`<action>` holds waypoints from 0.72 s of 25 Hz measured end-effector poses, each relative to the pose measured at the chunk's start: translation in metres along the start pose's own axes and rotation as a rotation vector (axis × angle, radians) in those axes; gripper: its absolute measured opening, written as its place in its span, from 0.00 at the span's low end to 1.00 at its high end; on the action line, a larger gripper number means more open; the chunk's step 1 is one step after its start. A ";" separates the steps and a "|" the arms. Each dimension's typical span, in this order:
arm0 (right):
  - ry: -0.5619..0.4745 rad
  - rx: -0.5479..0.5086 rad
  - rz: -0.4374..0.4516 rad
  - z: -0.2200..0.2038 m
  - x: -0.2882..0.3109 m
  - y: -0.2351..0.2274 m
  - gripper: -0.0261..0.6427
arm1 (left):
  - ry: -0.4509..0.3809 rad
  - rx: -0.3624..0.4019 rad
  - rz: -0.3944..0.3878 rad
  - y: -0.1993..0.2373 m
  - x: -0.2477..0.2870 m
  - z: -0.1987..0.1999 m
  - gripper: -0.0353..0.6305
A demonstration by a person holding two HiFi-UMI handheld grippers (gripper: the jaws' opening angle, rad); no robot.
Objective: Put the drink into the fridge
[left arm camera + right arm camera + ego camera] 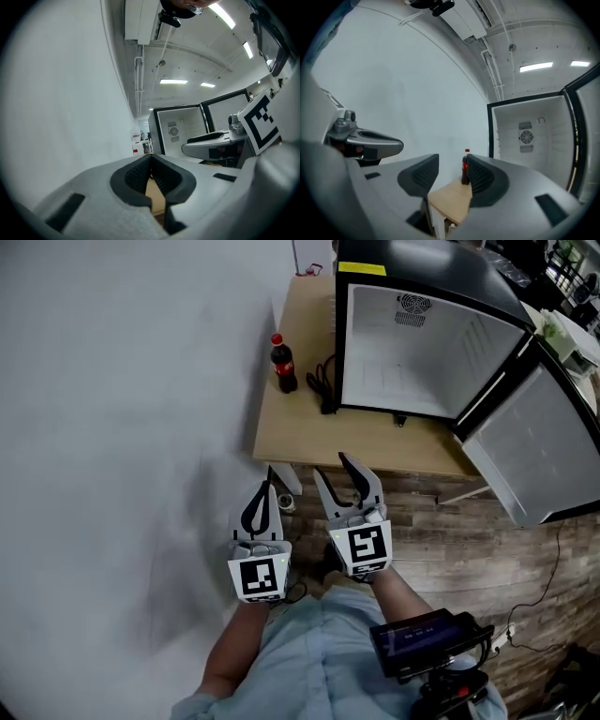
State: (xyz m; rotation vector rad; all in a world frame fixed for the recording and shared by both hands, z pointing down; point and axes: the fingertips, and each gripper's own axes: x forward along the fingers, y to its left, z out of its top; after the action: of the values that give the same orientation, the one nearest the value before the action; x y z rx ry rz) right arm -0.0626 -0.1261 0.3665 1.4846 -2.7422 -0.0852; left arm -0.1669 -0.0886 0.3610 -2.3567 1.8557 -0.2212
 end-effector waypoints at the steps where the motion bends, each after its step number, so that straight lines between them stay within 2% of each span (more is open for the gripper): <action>1: -0.002 0.000 0.015 0.003 0.010 -0.005 0.33 | 0.003 -0.005 0.015 0.002 0.010 0.005 0.06; 9: -0.024 -0.005 0.099 0.011 0.072 -0.027 0.33 | 0.010 -0.007 0.106 0.027 0.058 0.012 0.06; 12: -0.015 -0.005 0.115 0.005 0.094 -0.033 0.33 | 0.002 0.017 0.114 0.038 0.077 0.005 0.06; 18: 0.017 0.016 0.121 -0.004 0.139 -0.045 0.33 | 0.049 -0.019 0.119 0.058 0.118 0.004 0.06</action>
State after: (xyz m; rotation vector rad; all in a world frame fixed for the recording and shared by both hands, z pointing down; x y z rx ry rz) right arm -0.1005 -0.2672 0.3668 1.3130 -2.8178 -0.0490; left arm -0.1937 -0.2168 0.3494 -2.2630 2.0214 -0.2518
